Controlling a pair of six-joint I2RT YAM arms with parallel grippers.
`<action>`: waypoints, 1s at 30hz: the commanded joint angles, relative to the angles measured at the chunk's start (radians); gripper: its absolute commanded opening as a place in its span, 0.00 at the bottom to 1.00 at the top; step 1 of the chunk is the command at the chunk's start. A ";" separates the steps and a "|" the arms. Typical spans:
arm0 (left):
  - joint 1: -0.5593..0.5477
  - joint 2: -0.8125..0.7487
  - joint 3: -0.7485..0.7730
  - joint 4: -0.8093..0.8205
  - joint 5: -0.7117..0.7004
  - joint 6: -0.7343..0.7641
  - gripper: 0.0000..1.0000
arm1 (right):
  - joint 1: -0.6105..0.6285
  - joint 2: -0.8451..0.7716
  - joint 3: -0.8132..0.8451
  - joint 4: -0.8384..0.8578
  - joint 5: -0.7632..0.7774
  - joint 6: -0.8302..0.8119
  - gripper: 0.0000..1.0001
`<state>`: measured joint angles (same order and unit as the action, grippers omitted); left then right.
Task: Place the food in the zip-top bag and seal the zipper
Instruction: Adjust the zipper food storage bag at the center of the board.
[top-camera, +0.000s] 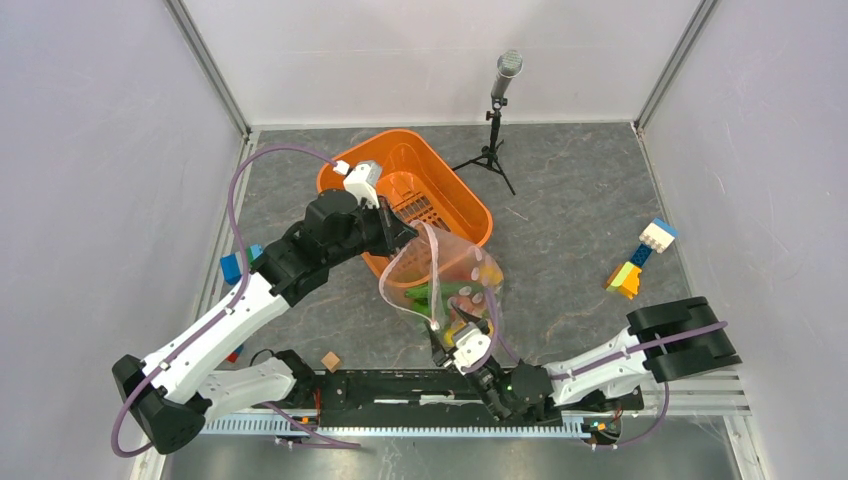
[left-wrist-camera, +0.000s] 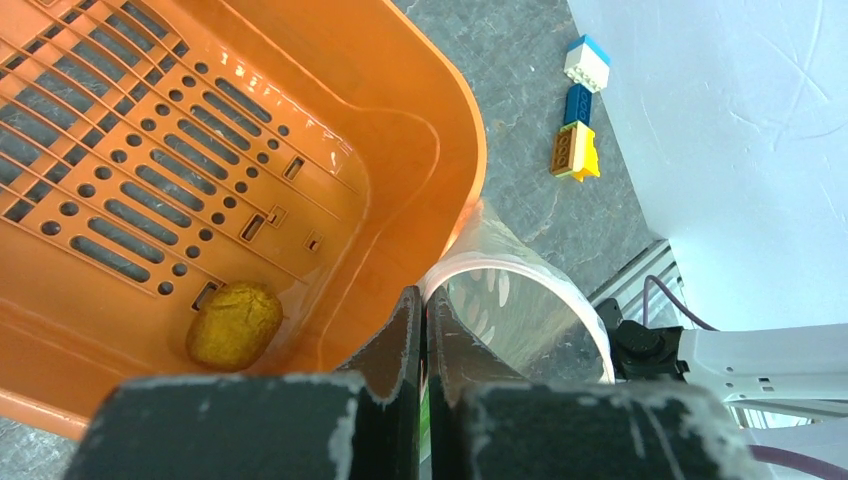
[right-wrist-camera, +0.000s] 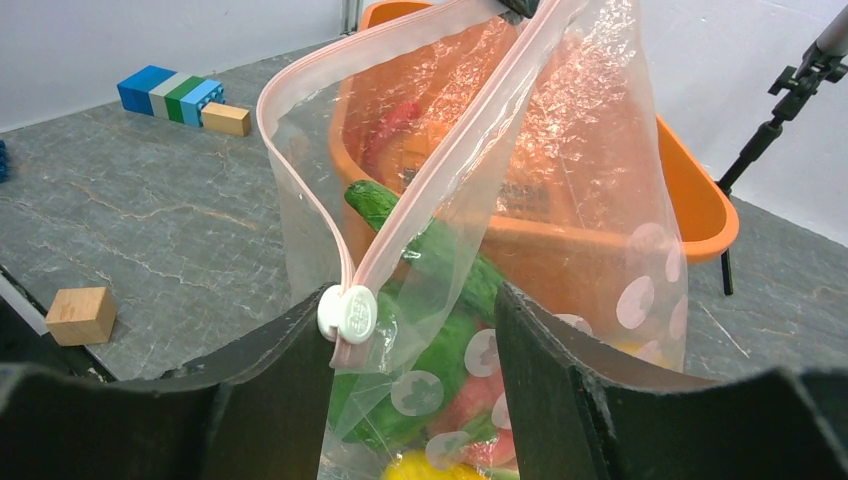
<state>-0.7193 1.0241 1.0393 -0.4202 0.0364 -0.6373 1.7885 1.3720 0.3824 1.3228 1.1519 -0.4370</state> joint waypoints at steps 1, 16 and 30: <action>0.007 -0.023 -0.006 0.065 0.007 -0.052 0.02 | -0.018 -0.026 -0.014 0.018 -0.035 0.053 0.62; 0.008 -0.025 -0.013 0.077 0.010 -0.058 0.02 | -0.029 0.140 -0.015 0.302 0.000 -0.057 0.77; 0.008 -0.032 -0.019 0.080 0.010 -0.061 0.02 | -0.068 0.135 -0.060 0.390 -0.093 -0.020 0.20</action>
<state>-0.7193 1.0195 1.0237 -0.4091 0.0372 -0.6407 1.7275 1.5272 0.3405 1.4597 1.0916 -0.4580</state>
